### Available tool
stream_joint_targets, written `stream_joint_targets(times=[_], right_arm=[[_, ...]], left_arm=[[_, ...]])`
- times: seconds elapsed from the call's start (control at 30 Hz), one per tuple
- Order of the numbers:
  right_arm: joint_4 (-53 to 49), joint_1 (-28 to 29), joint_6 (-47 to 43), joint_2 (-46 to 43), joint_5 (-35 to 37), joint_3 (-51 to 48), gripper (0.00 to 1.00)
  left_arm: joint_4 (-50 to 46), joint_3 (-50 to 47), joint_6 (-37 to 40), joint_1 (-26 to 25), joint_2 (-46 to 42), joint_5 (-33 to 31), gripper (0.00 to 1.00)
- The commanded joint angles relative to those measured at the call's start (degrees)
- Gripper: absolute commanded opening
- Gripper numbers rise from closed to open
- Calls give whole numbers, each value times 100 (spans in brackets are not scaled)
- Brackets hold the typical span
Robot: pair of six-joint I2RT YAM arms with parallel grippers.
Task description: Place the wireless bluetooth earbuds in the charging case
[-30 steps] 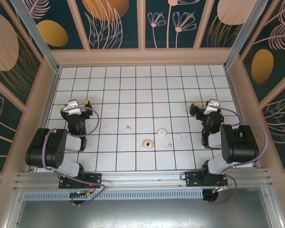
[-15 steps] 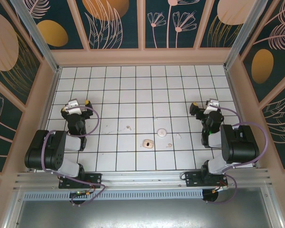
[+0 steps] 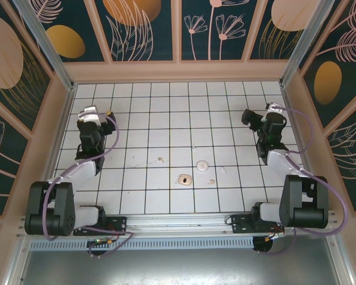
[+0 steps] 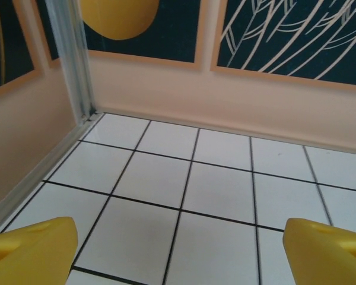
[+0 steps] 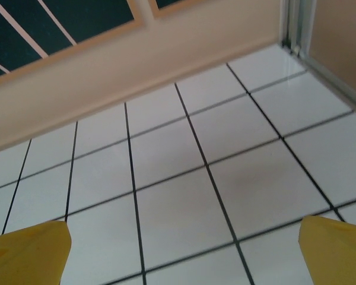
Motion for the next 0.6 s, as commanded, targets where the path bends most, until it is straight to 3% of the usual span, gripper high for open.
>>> stream_joint_targets(times=[0.0,0.1,0.23,0.4,0.57], right_arm=[[-1426,29,376,-317,-259,287,99],[-1978,33,501,-539,-657,414,97],[-2679,35,445,-683,-1231,574,85],[-3538,54,493,-777,-1782,790,74],[-4277,279,676,-896,-1767,933,68]], left_arm=[[-1222,432,-288,-230,-188,295,87],[-1836,745,-307,-588,-178,337,85],[-2492,1120,-622,-874,-31,922,79],[-3144,1414,-853,-1269,173,1069,76],[-3855,1766,-1013,-1639,476,1321,72]])
